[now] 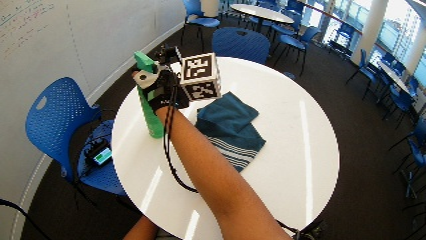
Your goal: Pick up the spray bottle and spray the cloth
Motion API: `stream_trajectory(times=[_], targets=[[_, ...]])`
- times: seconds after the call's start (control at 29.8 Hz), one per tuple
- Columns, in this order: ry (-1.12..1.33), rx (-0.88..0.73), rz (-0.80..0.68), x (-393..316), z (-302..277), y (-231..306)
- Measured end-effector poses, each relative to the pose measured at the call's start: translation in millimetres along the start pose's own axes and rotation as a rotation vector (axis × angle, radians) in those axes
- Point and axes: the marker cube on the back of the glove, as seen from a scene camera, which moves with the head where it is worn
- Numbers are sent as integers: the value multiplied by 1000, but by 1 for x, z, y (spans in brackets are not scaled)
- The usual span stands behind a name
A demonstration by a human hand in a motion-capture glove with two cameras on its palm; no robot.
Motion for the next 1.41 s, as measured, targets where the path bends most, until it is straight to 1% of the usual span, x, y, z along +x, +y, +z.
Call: stream_trajectory(times=[0.2,0.5,0.74,0.87,1.07,1.21,1.41], targets=[[0,14,13,4,-6,2],[16,-15,87,24,-9,24],[8,-28,94,23,-5,23],[-5,-53,106,28,-1,23],[-2,-145,114,32,5,28],[44,-160,102,36,3,29],[72,-183,124,47,-1,30]])
